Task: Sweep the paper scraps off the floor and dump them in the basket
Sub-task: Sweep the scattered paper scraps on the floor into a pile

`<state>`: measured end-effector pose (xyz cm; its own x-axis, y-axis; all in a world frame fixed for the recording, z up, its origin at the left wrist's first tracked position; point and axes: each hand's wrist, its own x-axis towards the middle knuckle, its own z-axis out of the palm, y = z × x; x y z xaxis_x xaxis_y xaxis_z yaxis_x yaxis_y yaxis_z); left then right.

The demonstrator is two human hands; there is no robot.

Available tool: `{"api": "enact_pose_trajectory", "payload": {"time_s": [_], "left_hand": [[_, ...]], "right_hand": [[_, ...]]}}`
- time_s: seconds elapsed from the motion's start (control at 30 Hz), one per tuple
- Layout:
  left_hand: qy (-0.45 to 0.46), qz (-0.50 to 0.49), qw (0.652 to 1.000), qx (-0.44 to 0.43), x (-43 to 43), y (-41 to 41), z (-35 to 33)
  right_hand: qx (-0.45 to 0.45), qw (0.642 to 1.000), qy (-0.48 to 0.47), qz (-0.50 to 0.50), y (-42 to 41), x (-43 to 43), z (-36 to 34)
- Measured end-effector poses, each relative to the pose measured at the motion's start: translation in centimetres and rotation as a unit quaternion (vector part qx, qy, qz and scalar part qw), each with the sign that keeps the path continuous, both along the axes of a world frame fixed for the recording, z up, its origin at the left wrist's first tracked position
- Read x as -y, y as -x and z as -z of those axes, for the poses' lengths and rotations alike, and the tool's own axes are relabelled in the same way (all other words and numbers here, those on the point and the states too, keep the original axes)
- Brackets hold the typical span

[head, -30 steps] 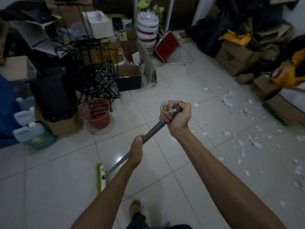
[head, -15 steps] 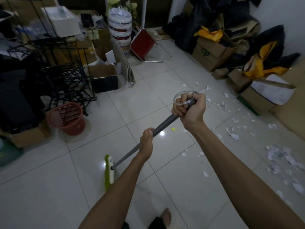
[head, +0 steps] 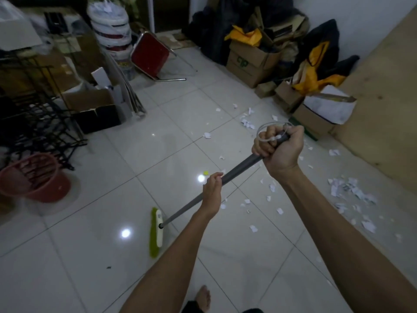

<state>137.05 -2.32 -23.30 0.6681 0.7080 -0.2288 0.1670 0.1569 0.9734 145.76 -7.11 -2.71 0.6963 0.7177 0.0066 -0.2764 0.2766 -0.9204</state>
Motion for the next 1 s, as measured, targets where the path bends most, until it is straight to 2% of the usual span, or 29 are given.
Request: {"api": "enact_pose_trajectory", "payload": {"time_s": [0.2, 0.33, 0.53, 0.77, 1.0], "left_hand": [[-0.019, 0.035, 0.999, 0.008, 3.5, -4.7, 0.3], [-0.018, 0.043, 0.999, 0.011, 5.0, -6.6, -0.5], [-0.032, 0.015, 0.999, 0.024, 6.2, -7.4, -2.8], [-0.049, 0.004, 0.998, 0.034, 4.4, -6.8, -3.1], [-0.075, -0.023, 0.997, -0.004, 0.0, -7.4, -2.1]], "right_hand": [[0.001, 0.999, 0.008, 0.041, -4.0, 3.8, -0.6], [-0.029, 0.996, -0.009, 0.082, -5.3, 5.2, -1.2], [-0.018, 0.997, -0.039, 0.065, -5.8, 5.6, -2.8], [-0.043, 0.997, -0.054, 0.041, -5.2, 3.3, -2.9], [-0.068, 0.995, -0.068, 0.036, -6.4, 0.1, -2.8]]}}
